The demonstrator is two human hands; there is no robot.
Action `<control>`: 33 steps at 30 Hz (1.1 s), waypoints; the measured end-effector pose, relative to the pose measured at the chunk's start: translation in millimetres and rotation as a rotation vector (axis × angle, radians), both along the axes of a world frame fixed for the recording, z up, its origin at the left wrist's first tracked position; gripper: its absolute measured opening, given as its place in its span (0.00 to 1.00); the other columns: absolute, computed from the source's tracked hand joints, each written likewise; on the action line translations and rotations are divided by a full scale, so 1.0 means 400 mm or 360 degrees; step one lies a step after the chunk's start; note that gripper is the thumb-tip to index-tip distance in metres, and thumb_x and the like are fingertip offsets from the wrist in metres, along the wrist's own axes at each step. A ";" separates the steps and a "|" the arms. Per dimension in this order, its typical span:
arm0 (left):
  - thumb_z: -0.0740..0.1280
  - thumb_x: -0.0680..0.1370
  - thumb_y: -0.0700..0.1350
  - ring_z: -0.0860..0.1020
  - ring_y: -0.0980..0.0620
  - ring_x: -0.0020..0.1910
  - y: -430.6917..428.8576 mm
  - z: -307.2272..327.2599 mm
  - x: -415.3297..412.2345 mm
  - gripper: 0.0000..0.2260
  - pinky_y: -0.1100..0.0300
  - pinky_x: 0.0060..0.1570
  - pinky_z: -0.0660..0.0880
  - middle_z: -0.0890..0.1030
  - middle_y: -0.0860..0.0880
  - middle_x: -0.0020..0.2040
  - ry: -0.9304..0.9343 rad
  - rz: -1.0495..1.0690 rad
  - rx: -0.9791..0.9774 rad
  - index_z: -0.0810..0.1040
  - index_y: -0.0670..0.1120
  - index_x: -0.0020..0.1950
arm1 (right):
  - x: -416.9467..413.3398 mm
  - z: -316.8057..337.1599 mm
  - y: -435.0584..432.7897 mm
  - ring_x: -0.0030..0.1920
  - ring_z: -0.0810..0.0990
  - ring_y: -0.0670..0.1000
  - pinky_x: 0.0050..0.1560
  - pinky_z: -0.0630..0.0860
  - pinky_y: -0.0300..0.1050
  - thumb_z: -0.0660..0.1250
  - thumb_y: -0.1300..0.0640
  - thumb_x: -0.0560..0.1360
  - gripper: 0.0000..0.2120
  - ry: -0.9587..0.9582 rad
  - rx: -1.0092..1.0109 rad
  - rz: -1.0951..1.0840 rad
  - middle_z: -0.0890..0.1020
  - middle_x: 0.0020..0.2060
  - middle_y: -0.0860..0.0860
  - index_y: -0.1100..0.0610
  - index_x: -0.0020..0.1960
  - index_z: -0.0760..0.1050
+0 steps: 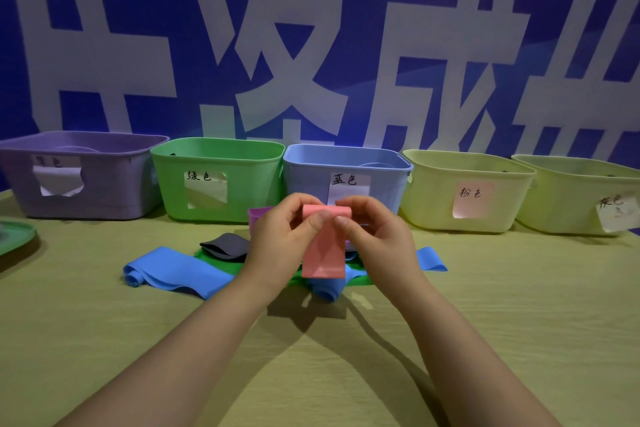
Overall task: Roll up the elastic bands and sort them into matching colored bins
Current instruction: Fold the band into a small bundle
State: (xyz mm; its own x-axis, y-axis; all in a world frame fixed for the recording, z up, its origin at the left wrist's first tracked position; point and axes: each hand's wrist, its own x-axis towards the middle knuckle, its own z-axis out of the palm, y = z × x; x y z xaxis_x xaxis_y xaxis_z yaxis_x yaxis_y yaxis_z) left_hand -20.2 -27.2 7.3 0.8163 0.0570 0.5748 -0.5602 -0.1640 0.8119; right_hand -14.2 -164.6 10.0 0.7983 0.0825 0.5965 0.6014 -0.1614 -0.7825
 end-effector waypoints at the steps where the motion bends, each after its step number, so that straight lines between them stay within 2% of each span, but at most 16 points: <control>1: 0.70 0.69 0.56 0.76 0.58 0.39 -0.001 -0.002 0.000 0.10 0.58 0.42 0.73 0.80 0.53 0.40 0.0014 -0.0018 0.0001 0.75 0.54 0.45 | 0.000 0.000 -0.001 0.42 0.79 0.43 0.43 0.77 0.38 0.68 0.61 0.74 0.09 0.0005 0.0010 0.0000 0.81 0.39 0.44 0.46 0.44 0.75; 4: 0.71 0.72 0.46 0.77 0.54 0.40 0.000 -0.007 0.005 0.07 0.53 0.43 0.76 0.81 0.50 0.42 0.0005 0.0015 0.0038 0.75 0.55 0.46 | -0.003 0.002 -0.002 0.38 0.78 0.39 0.40 0.75 0.33 0.66 0.60 0.74 0.09 0.0012 0.0027 0.0003 0.81 0.37 0.43 0.46 0.42 0.75; 6: 0.70 0.73 0.44 0.76 0.54 0.38 0.000 -0.009 0.006 0.06 0.55 0.40 0.74 0.81 0.51 0.40 -0.0011 0.0046 0.0060 0.75 0.54 0.44 | -0.004 0.003 -0.001 0.37 0.77 0.37 0.38 0.74 0.30 0.66 0.60 0.75 0.09 0.0027 0.0018 0.0010 0.80 0.36 0.43 0.46 0.41 0.75; 9: 0.68 0.72 0.50 0.75 0.58 0.35 0.000 -0.007 0.002 0.04 0.61 0.36 0.71 0.80 0.54 0.36 -0.0014 0.0056 0.0055 0.75 0.52 0.42 | -0.003 0.002 0.000 0.38 0.78 0.37 0.38 0.74 0.30 0.66 0.59 0.75 0.07 0.0026 0.0026 0.0020 0.80 0.38 0.43 0.47 0.44 0.75; 12: 0.65 0.67 0.58 0.75 0.59 0.34 0.003 -0.009 0.003 0.10 0.61 0.36 0.71 0.79 0.55 0.34 -0.0033 0.0090 0.0063 0.75 0.53 0.41 | -0.002 0.000 -0.001 0.43 0.78 0.40 0.44 0.77 0.35 0.67 0.57 0.74 0.09 0.0010 -0.0031 0.0041 0.80 0.45 0.45 0.45 0.51 0.74; 15: 0.64 0.66 0.60 0.73 0.62 0.33 0.004 -0.009 0.003 0.12 0.65 0.32 0.70 0.79 0.57 0.33 -0.0043 0.0099 0.0098 0.74 0.53 0.40 | -0.004 0.000 0.000 0.40 0.78 0.38 0.41 0.77 0.35 0.68 0.58 0.73 0.09 0.0004 -0.0036 0.0032 0.80 0.41 0.43 0.44 0.47 0.75; 18: 0.68 0.67 0.58 0.74 0.59 0.35 0.002 -0.011 0.005 0.10 0.60 0.36 0.73 0.79 0.55 0.35 -0.0020 0.0032 0.0098 0.75 0.54 0.42 | -0.002 0.002 -0.001 0.38 0.78 0.39 0.40 0.76 0.34 0.67 0.60 0.74 0.08 0.0018 0.0000 0.0034 0.81 0.38 0.44 0.46 0.44 0.76; 20: 0.71 0.71 0.51 0.76 0.57 0.37 0.003 -0.013 0.007 0.06 0.56 0.40 0.74 0.79 0.55 0.38 -0.0033 0.0014 0.0114 0.75 0.57 0.43 | -0.003 0.003 -0.001 0.38 0.78 0.40 0.41 0.76 0.37 0.65 0.60 0.75 0.08 0.0037 -0.0013 0.0034 0.81 0.37 0.44 0.46 0.43 0.76; 23: 0.71 0.72 0.44 0.76 0.57 0.36 0.002 -0.013 0.005 0.08 0.57 0.39 0.74 0.79 0.55 0.37 -0.0058 0.0065 0.0157 0.75 0.56 0.42 | -0.007 0.004 0.000 0.40 0.79 0.44 0.42 0.76 0.41 0.63 0.56 0.77 0.09 0.0069 -0.0098 -0.0013 0.80 0.36 0.45 0.44 0.41 0.75; 25: 0.70 0.72 0.45 0.75 0.58 0.35 0.001 -0.010 0.003 0.06 0.57 0.37 0.74 0.79 0.55 0.35 -0.0064 0.0103 0.0185 0.75 0.55 0.41 | -0.010 0.006 0.001 0.41 0.79 0.48 0.44 0.76 0.45 0.61 0.54 0.78 0.09 0.0074 -0.0175 -0.0043 0.80 0.36 0.45 0.43 0.40 0.74; 28: 0.70 0.73 0.47 0.74 0.60 0.33 0.002 -0.011 0.001 0.05 0.60 0.35 0.72 0.78 0.55 0.34 -0.0081 0.0175 0.0261 0.74 0.53 0.40 | -0.011 0.006 0.000 0.41 0.78 0.47 0.46 0.75 0.46 0.61 0.53 0.78 0.09 0.0086 -0.0175 -0.0030 0.80 0.36 0.45 0.45 0.40 0.75; 31: 0.69 0.73 0.49 0.72 0.61 0.32 0.002 -0.007 0.000 0.06 0.60 0.34 0.70 0.77 0.55 0.32 -0.0065 0.0224 0.0218 0.74 0.50 0.40 | -0.008 0.002 0.003 0.43 0.78 0.44 0.46 0.76 0.44 0.62 0.54 0.77 0.06 0.0091 -0.0099 0.0042 0.80 0.41 0.46 0.44 0.48 0.75; 33: 0.68 0.73 0.49 0.72 0.58 0.32 0.001 -0.003 -0.002 0.06 0.57 0.35 0.70 0.77 0.53 0.32 -0.0044 0.0214 0.0178 0.75 0.48 0.41 | -0.007 -0.001 0.003 0.42 0.78 0.43 0.44 0.78 0.43 0.64 0.57 0.76 0.10 0.0105 -0.0008 0.0132 0.80 0.42 0.49 0.42 0.51 0.74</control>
